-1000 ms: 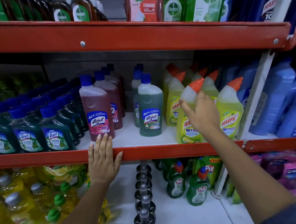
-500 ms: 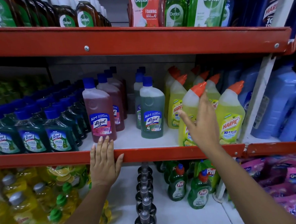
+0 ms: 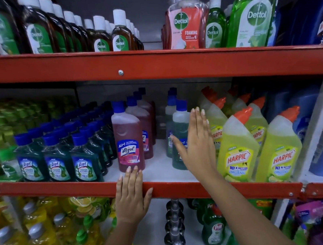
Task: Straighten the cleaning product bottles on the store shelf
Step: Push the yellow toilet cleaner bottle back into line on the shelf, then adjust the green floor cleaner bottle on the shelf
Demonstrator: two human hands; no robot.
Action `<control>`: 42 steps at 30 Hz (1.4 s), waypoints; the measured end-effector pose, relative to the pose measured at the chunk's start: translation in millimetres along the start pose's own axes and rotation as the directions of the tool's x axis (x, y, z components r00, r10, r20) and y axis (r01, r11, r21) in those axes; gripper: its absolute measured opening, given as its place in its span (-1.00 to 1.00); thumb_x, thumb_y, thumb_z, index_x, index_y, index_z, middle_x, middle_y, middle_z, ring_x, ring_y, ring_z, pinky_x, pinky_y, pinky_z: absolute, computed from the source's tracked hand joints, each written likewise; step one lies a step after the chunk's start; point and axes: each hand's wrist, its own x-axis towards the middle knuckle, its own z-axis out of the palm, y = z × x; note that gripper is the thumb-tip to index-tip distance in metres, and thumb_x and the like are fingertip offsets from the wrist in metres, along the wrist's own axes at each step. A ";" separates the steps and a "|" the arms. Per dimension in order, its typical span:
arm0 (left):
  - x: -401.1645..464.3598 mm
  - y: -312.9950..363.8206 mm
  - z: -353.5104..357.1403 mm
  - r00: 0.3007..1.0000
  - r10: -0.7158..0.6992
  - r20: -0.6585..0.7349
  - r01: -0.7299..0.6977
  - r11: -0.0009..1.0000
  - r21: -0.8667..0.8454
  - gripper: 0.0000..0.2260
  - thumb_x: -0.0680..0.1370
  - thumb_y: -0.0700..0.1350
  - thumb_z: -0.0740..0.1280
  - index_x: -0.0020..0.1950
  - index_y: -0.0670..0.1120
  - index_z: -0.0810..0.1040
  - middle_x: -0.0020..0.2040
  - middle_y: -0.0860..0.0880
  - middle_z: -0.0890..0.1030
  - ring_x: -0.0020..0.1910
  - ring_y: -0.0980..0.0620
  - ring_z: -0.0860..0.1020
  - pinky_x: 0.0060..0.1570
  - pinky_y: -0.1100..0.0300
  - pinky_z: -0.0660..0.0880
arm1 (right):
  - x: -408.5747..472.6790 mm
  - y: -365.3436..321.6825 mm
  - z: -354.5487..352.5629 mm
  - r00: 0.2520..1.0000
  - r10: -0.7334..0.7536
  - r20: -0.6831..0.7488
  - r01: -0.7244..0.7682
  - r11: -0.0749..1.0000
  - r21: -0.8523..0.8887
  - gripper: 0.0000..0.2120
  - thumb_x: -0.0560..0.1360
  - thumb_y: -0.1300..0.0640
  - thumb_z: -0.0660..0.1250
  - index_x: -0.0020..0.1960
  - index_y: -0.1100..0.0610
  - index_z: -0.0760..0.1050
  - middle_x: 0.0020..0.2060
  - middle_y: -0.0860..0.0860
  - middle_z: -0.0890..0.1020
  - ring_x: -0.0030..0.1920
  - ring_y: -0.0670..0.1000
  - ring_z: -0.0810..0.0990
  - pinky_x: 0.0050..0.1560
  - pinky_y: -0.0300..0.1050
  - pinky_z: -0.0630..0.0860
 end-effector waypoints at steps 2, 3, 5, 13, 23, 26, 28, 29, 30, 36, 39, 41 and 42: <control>-0.3 -0.3 1.0 1.000 0.005 -0.014 -0.006 1.000 -0.007 -0.48 0.70 0.14 -0.07 0.38 -0.24 0.37 0.39 -0.20 0.42 0.64 0.04 -0.07 0.60 0.04 -0.10 | 19.6 -3.5 5.3 0.999 0.035 0.015 -0.035 0.999 0.005 -0.20 0.54 -0.27 0.11 0.51 0.29 0.00 0.52 0.24 0.14 0.53 0.16 0.05 0.50 -0.02 -0.03; -0.4 -0.4 1.6 1.000 0.006 -0.019 -0.007 1.000 -0.008 -0.48 0.70 0.15 -0.07 0.38 -0.23 0.36 0.39 -0.18 0.39 0.64 0.04 -0.08 0.60 0.05 -0.11 | 28.7 -4.5 7.5 0.998 0.051 0.031 -0.051 0.999 -0.001 -0.20 0.54 -0.27 0.11 0.50 0.30 0.05 0.50 0.25 0.19 0.52 0.19 0.11 0.50 0.00 0.01; -0.7 -0.4 2.9 1.000 0.011 -0.025 -0.011 1.000 -0.005 -0.48 0.70 0.15 -0.08 0.38 -0.22 0.36 0.40 -0.17 0.37 0.64 0.05 -0.09 0.60 0.05 -0.11 | 42.8 -5.3 9.7 0.993 0.095 0.070 -0.094 0.995 -0.019 -0.25 0.53 -0.27 0.13 0.44 0.30 0.17 0.43 0.27 0.31 0.45 0.21 0.24 0.48 0.05 0.16; 0.0 -1.1 5.3 0.996 0.035 -0.076 -0.032 0.999 0.035 -0.51 0.70 0.13 -0.05 0.36 -0.21 0.38 0.39 -0.16 0.39 0.64 0.03 -0.05 0.60 0.04 -0.07 | 49.8 -10.5 11.2 0.987 0.158 0.029 -0.154 0.984 -0.093 -0.54 0.54 -0.16 0.17 0.10 0.26 0.37 0.02 0.22 0.53 0.05 0.21 0.49 0.05 0.06 0.42; -0.6 -0.2 6.1 0.993 0.051 -0.109 -0.046 0.998 0.043 -0.51 0.70 0.12 -0.04 0.34 -0.23 0.41 0.26 -0.26 0.62 0.50 -0.10 0.18 0.58 0.02 -0.02 | 42.1 -15.2 -2.3 0.995 0.097 -0.002 -0.096 0.991 -0.092 -0.59 0.50 -0.06 0.25 -0.02 0.33 0.39 -0.14 0.26 0.55 -0.13 0.26 0.52 -0.11 0.09 0.44; 1.2 0.1 5.2 0.992 0.050 -0.117 -0.045 0.998 0.045 -0.51 0.70 0.11 -0.04 0.33 -0.23 0.42 0.24 -0.27 0.63 0.47 -0.10 0.20 0.58 0.03 -0.03 | 38.3 -14.5 -9.2 0.997 0.081 0.009 -0.080 0.993 -0.087 -0.58 0.51 -0.07 0.23 0.01 0.33 0.39 -0.11 0.26 0.55 -0.10 0.26 0.51 -0.09 0.10 0.42; 1.5 0.6 4.6 0.992 0.048 -0.120 -0.043 0.998 0.049 -0.51 0.70 0.11 -0.04 0.32 -0.24 0.42 0.23 -0.27 0.63 0.47 -0.10 0.20 0.58 0.03 -0.03 | 35.0 -15.3 -14.8 0.997 0.078 0.029 -0.075 0.993 -0.090 -0.58 0.52 -0.08 0.21 0.03 0.32 0.38 -0.08 0.25 0.55 -0.07 0.26 0.51 -0.06 0.10 0.41; 1.3 1.0 4.0 0.992 0.046 -0.118 -0.041 0.998 0.046 -0.51 0.70 0.11 -0.04 0.32 -0.24 0.41 0.23 -0.27 0.63 0.47 -0.11 0.21 0.58 0.03 -0.03 | 33.3 -16.3 -17.9 0.996 0.079 0.037 -0.075 0.993 -0.094 -0.58 0.52 -0.09 0.21 0.03 0.31 0.38 -0.06 0.25 0.55 -0.05 0.26 0.51 -0.05 0.10 0.41; 1.2 1.5 3.1 0.992 0.044 -0.115 -0.040 0.998 0.042 -0.51 0.70 0.11 -0.05 0.32 -0.24 0.41 0.23 -0.28 0.63 0.46 -0.12 0.23 0.58 0.03 -0.03 | 31.5 -17.6 -20.9 0.996 0.079 0.044 -0.074 0.992 -0.099 -0.58 0.52 -0.09 0.20 0.04 0.30 0.38 -0.05 0.24 0.55 -0.04 0.26 0.51 -0.04 0.10 0.40; 0.7 2.5 1.1 0.994 0.042 -0.101 -0.036 0.998 0.052 -0.51 0.70 0.11 -0.04 0.32 -0.25 0.42 0.24 -0.29 0.62 0.37 -0.21 0.37 0.58 0.03 -0.04 | 21.1 -24.0 -36.9 0.994 0.086 0.067 -0.079 0.991 -0.105 -0.56 0.52 -0.10 0.18 0.09 0.29 0.37 0.00 0.21 0.55 0.00 0.23 0.51 0.01 0.08 0.40; 0.6 2.4 -0.6 0.997 0.032 -0.072 -0.028 0.998 0.058 -0.50 0.70 0.11 -0.04 0.32 -0.26 0.42 0.25 -0.29 0.61 0.37 -0.21 0.37 0.58 0.02 -0.04 | 18.0 -26.5 -40.8 0.995 0.080 0.064 -0.072 0.990 -0.118 -0.56 0.52 -0.11 0.17 0.11 0.29 0.37 0.01 0.21 0.55 0.00 0.22 0.51 0.02 0.08 0.40; 1.8 2.4 -2.7 0.999 0.028 -0.041 -0.026 0.998 0.057 -0.50 0.70 0.11 -0.04 0.33 -0.25 0.41 0.26 -0.29 0.61 0.38 -0.21 0.36 0.58 0.02 -0.03 | 17.1 -27.3 -42.2 0.995 0.079 0.061 -0.071 0.989 -0.127 -0.55 0.53 -0.11 0.18 0.11 0.29 0.37 0.01 0.21 0.55 0.01 0.22 0.51 0.02 0.07 0.40; 2.2 2.4 -4.2 0.999 0.026 -0.021 -0.024 0.998 0.056 -0.50 0.70 0.11 -0.05 0.35 -0.25 0.40 0.27 -0.29 0.60 0.40 -0.20 0.35 0.58 0.02 -0.03 | 17.1 -26.7 -42.6 0.995 0.080 0.057 -0.072 0.989 -0.128 -0.55 0.53 -0.12 0.17 0.11 0.29 0.37 0.02 0.21 0.56 0.01 0.22 0.51 0.01 0.07 0.40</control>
